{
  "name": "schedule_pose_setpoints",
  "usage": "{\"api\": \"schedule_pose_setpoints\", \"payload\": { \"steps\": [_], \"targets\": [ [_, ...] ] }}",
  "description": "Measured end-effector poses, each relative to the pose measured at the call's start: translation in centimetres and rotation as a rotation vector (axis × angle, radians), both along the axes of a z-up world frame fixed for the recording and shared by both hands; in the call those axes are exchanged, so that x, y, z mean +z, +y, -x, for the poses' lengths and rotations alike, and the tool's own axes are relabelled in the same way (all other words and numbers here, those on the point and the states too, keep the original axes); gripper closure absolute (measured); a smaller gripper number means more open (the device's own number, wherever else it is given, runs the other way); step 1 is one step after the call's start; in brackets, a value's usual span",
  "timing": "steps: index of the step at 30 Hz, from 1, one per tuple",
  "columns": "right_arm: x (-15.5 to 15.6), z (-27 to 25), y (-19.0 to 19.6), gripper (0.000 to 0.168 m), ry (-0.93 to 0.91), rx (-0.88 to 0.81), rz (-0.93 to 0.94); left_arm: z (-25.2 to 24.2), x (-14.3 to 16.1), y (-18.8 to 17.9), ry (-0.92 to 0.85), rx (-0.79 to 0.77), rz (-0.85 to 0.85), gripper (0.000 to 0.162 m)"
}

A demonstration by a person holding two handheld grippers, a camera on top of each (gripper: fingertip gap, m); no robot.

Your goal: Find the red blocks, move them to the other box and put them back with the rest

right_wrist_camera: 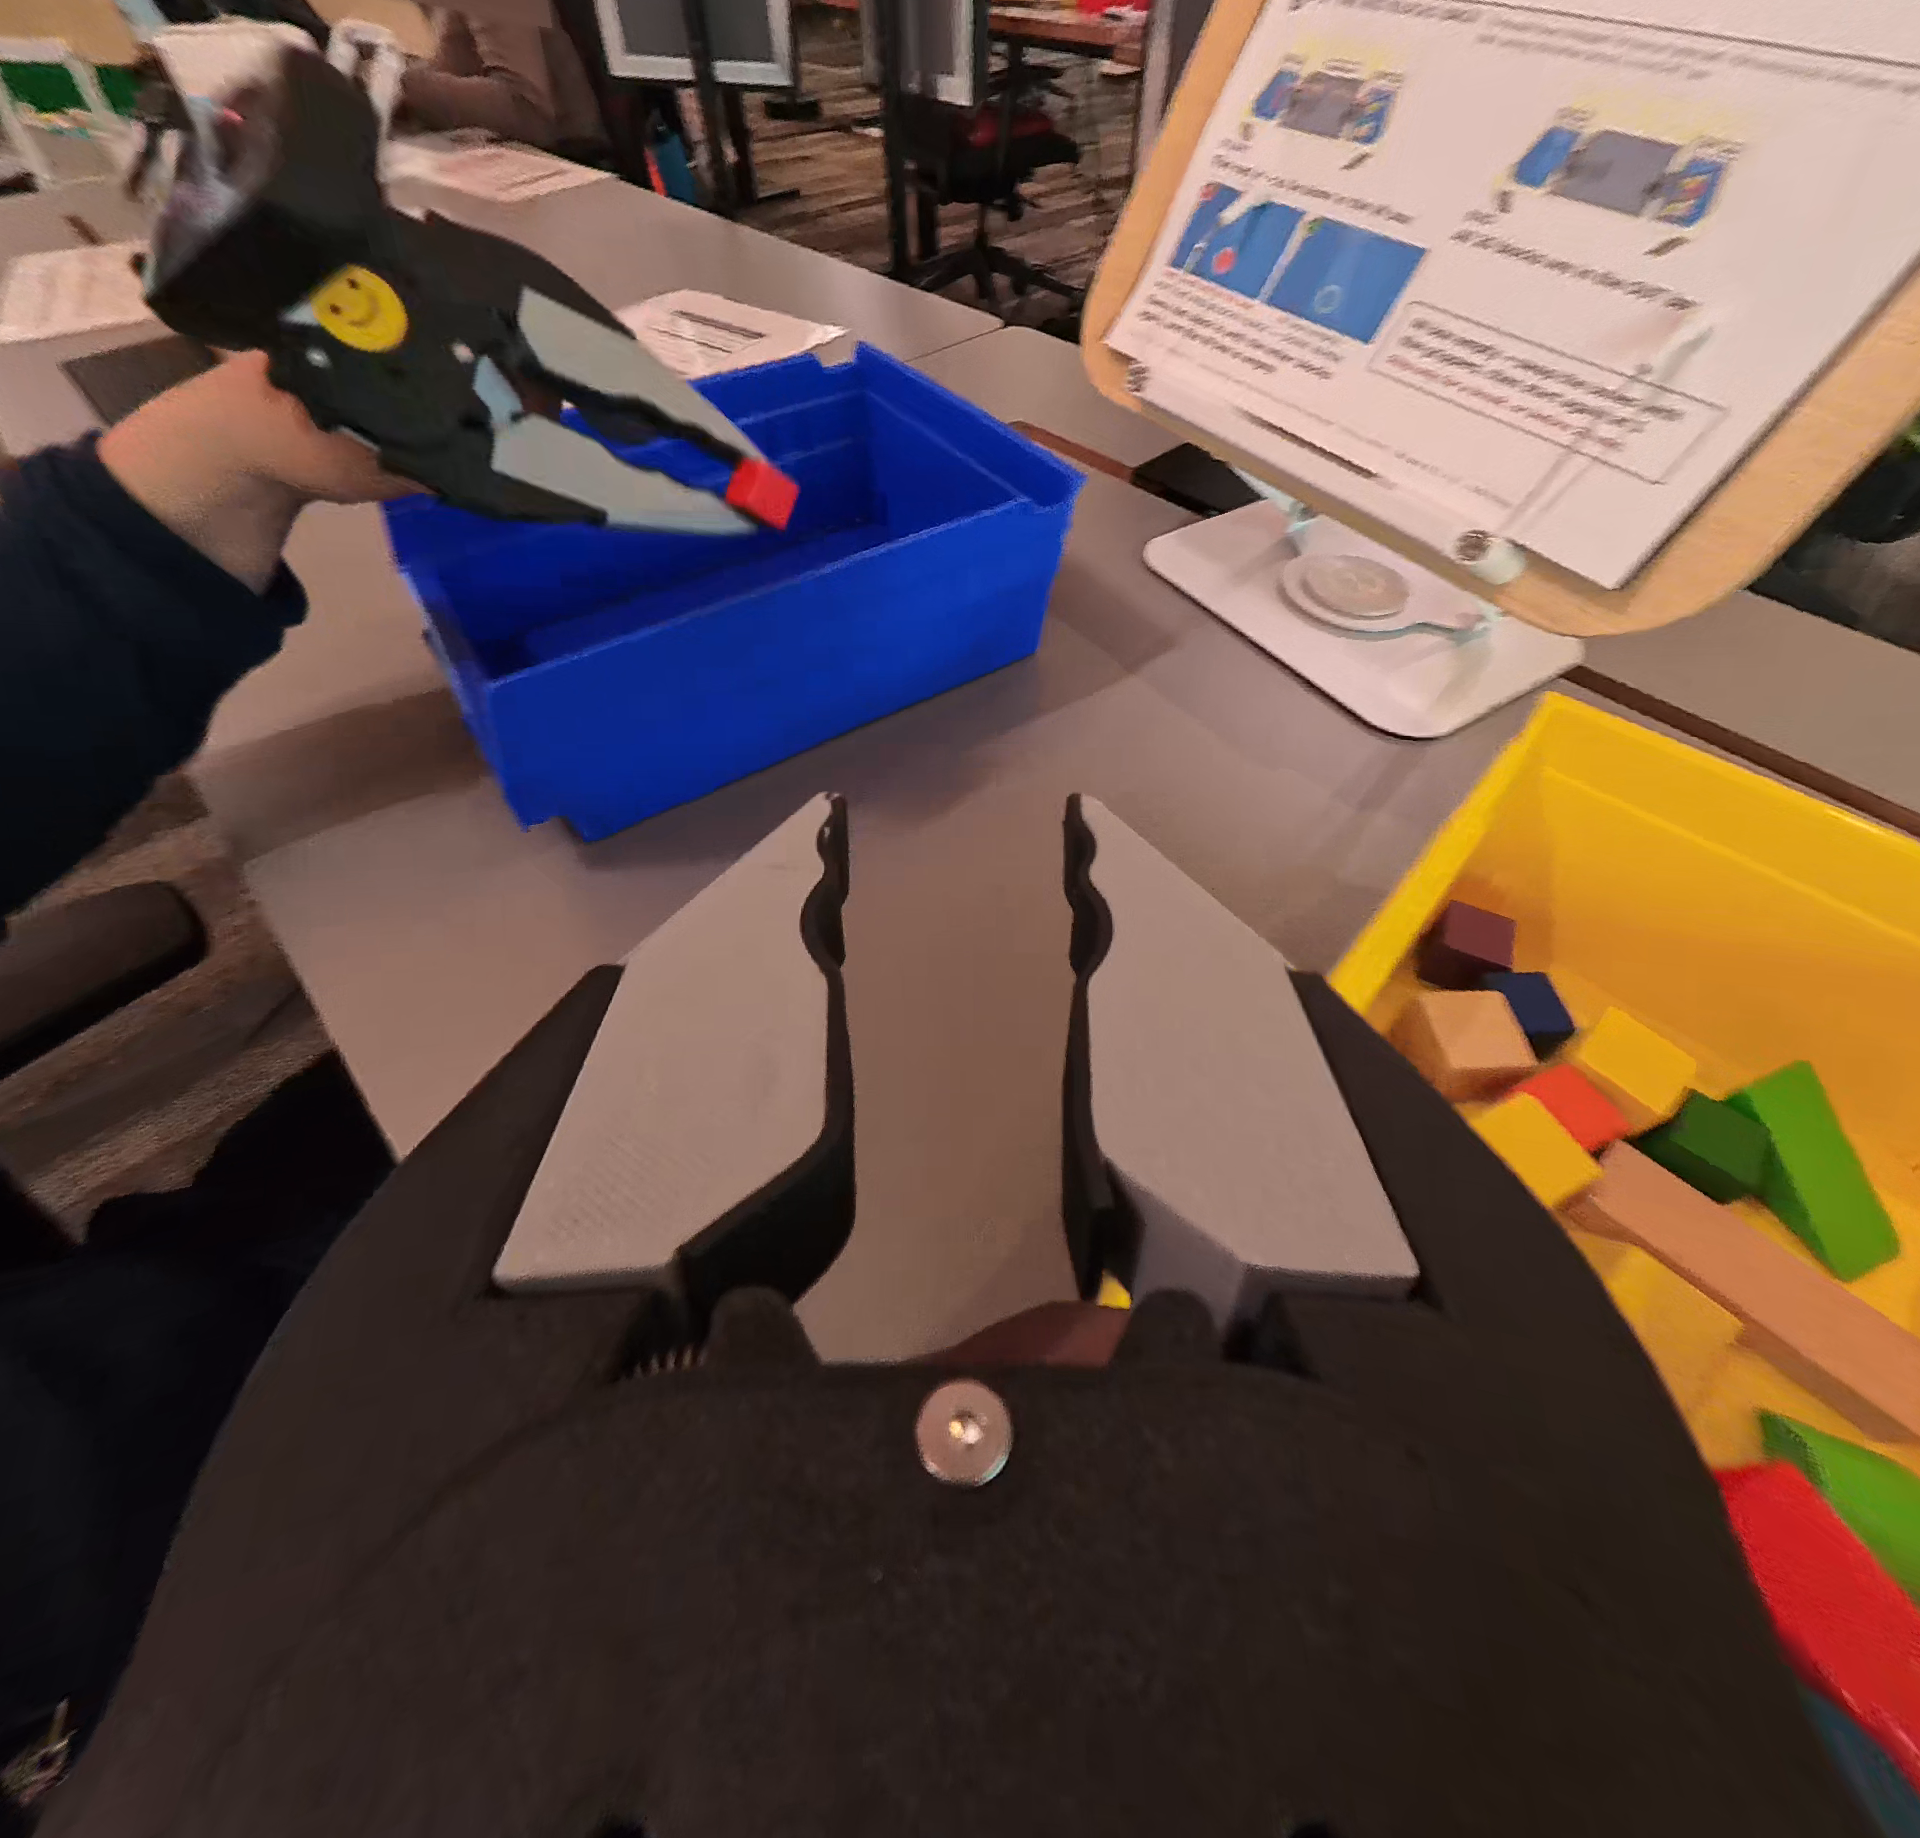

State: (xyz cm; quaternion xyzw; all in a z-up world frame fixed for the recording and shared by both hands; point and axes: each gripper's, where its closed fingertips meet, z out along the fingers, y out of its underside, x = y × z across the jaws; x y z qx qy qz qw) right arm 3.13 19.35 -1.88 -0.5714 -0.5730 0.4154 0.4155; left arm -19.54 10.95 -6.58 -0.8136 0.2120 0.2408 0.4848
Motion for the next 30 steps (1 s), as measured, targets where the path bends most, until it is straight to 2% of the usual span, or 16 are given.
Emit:
{"api": "schedule_pose_setpoints", "payload": {
  "steps": [3,5,8,12,14,18,20,22,24,28,29,30],
  "targets": [
    [0.5,1.1,-3.7,0.126,0.031,0.129,0.073,-6.2,4.5,-2.7,-0.018,-0.108,-0.265,0.142],
    [0.7,1.7,-6.7,0.123,0.041,0.229,0.128,-10.1,6.0,-3.9,0.106,-0.159,-0.358,0.142],
    [0.9,2.2,-10.3,0.119,0.048,0.329,0.162,-15.3,7.2,-4.5,0.32,-0.23,-0.375,0.142],
    [1.6,2.0,-12.6,0.117,0.07,0.383,0.187,-21.0,7.7,-5.0,0.365,-0.347,-0.419,0.142],
    [2.0,1.7,-13.1,0.119,0.082,0.409,0.203,-21.1,8.1,-4.8,0.455,-0.305,-0.438,0.143],
    [1.9,1.4,-13.4,0.133,0.078,0.437,0.21,-20.9,7.6,-4.5,0.465,-0.27,-0.415,0.143],
    [2.1,1.5,-13.8,0.124,0.088,0.466,0.237,-20.8,7.3,-4.4,0.455,-0.27,-0.4,0.143],
    [2.3,1.6,-14.0,0.124,0.098,0.478,0.274,-21.2,7.0,-4.4,0.465,-0.299,-0.398,0.143],
    [1.9,1.8,-14.0,0.144,0.084,0.479,0.276,-21.0,6.6,-4.2,0.479,-0.276,-0.379,0.143],
    [1.7,2.1,-13.0,0.15,0.08,0.433,0.222,-20.7,5.8,-3.9,0.431,-0.272,-0.343,0.144],
    [1.7,2.0,-12.7,0.15,0.077,0.425,0.212,-20.7,5.6,-4.0,0.416,-0.278,-0.338,0.157],
    [1.9,1.9,-12.0,0.15,0.08,0.399,0.197,-20.6,5.8,-4.1,0.412,-0.281,-0.347,0.162]
  ]
}}
